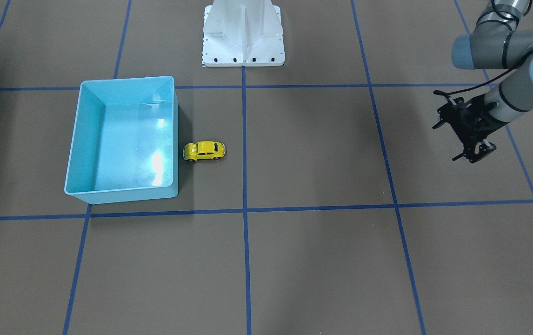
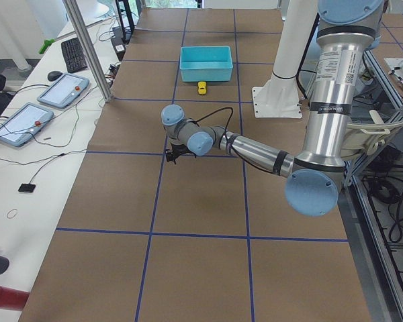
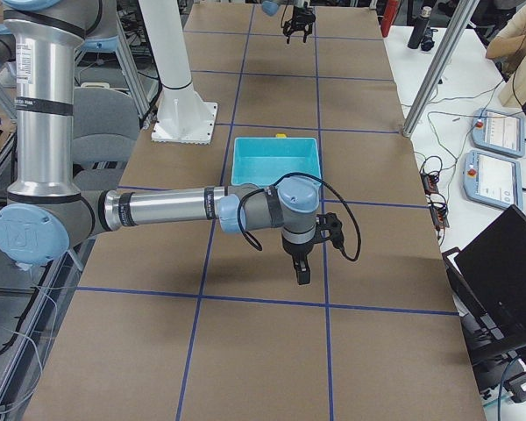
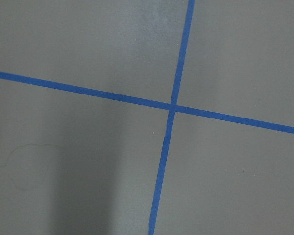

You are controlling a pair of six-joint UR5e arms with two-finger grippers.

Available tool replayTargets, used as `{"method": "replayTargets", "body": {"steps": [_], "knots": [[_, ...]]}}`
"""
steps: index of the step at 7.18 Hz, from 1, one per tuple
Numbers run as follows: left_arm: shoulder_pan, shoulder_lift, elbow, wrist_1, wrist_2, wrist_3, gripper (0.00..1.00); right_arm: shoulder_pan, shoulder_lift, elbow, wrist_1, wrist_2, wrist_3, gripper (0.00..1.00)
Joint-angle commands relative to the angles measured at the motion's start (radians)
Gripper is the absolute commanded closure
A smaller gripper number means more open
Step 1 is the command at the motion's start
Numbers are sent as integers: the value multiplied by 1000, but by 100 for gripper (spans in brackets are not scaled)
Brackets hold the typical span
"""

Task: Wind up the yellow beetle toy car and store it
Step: 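Retract the left arm while the right arm reaches in over the bin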

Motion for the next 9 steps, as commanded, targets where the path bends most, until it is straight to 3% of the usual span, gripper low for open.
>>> {"method": "replayTargets", "body": {"steps": [1, 4, 5, 6, 7, 9], "knots": [[-118, -5, 12, 89, -43, -147, 0, -49, 39, 30, 3, -8, -1, 0], [-262, -50, 6, 276, -33, -259, 0, -88, 84, 46, -1, -10, -2, 0], [-319, -36, 9, 282, -21, -261, 0, -100, 106, 47, -7, -8, -2, 0], [-359, -33, 15, 284, -7, -260, 0, -210, 128, 85, -9, -25, -2, 0], [-376, -4, 27, 284, -6, -260, 0, -262, 187, 114, -76, -65, -2, 0], [-406, 11, 58, 284, 104, -256, 0, -332, 396, 162, -368, -60, -7, 0]]}}
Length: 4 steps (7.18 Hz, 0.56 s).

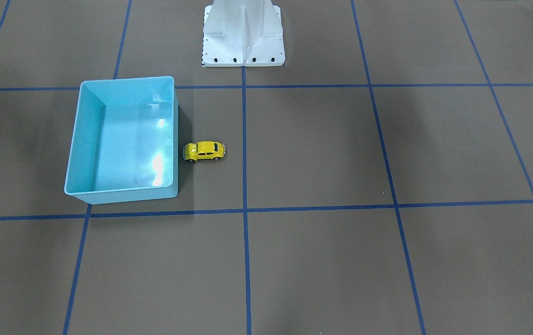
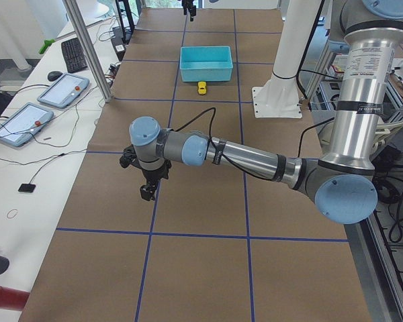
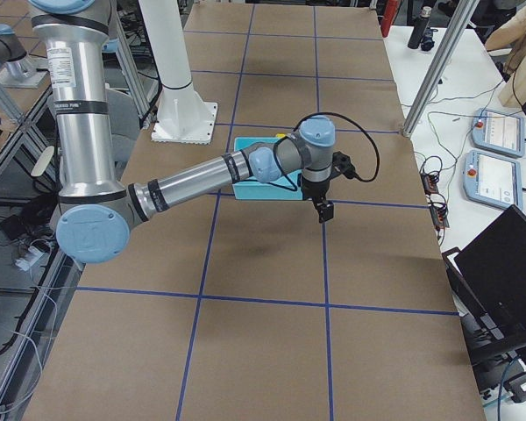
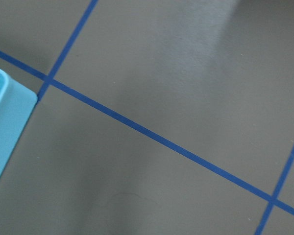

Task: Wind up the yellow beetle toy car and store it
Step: 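Retract the left arm while the right arm reaches in over the bin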

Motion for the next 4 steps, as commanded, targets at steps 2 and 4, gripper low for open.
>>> {"method": "replayTargets", "body": {"steps": [2, 4], "knots": [[-52, 99, 21, -2, 57, 6, 0, -158, 297, 56, -338, -31, -5, 0], [-70, 125, 36, 1, 56, -1, 0, -316, 349, 75, -340, -104, -5, 0]]}}
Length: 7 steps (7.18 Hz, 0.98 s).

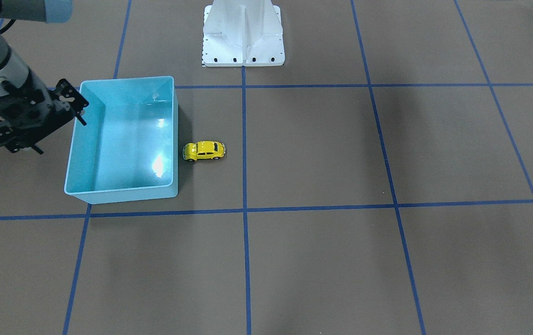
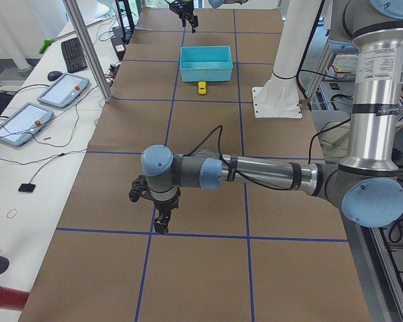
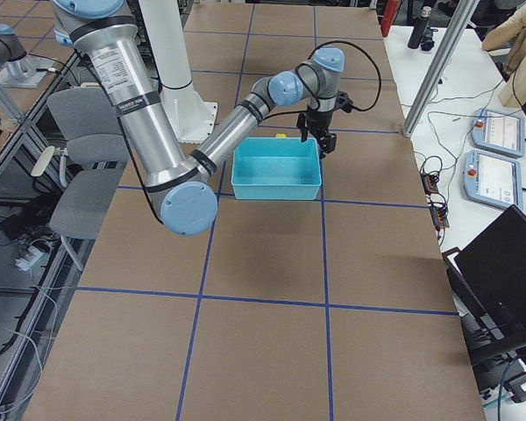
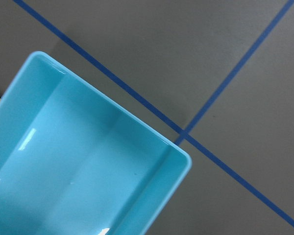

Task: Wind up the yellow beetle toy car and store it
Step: 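Lower the right gripper onto the yellow car beside the bin and grasp it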

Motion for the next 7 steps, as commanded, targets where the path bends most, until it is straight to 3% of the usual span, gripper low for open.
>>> {"method": "replayTargets", "body": {"steps": [1, 2, 4, 5, 7], "knots": [[-28, 9, 14, 10, -2, -37, 0, -140, 62, 43, -15, -51, 0, 0], [-28, 8, 22, 7, -40, -130, 0, -218, 71, 37, 23, -98, -46, 0], [-26, -18, 20, 8, -69, -223, 0, -329, 172, -87, 106, -137, -71, 1], [-28, -16, 25, 8, -121, -238, 0, -375, 207, -180, 217, -203, -71, 0], [-28, -5, 30, 5, -129, -238, 0, -398, 226, -390, 495, -234, -142, 0]]}}
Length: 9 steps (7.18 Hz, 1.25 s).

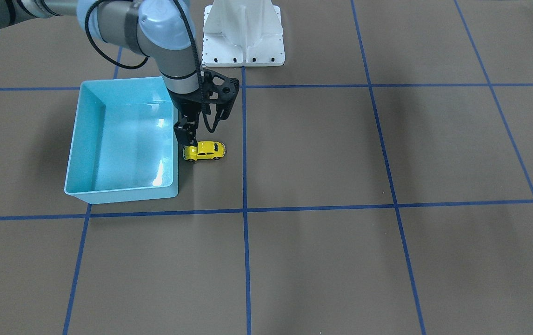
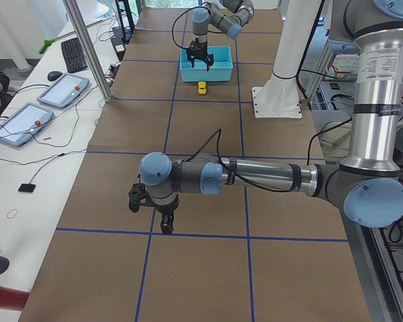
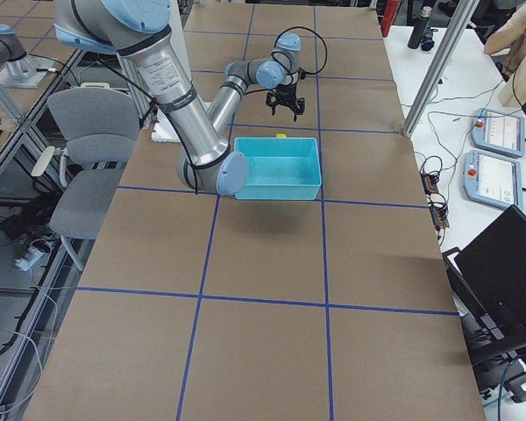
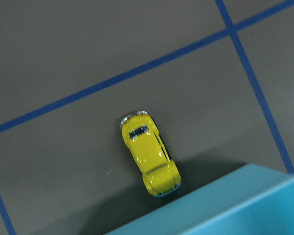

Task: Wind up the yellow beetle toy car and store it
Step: 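Lower the right gripper onto the yellow car beside the bin and grasp it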

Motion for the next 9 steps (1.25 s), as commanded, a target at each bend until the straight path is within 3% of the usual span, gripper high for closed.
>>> {"method": "replayTargets", "body": {"steps": [1, 6, 9], "knots": [[0, 7, 8, -2, -6, -4, 0, -32, 9, -121, 158, -20, -63, 0], [0, 20, 25, -5, -6, -3, 0, -72, -58, -80, 146, -24, -248, 0], [-2, 20, 26, -4, -4, -3, 0, -89, -60, -80, 132, -87, -311, 1]]}}
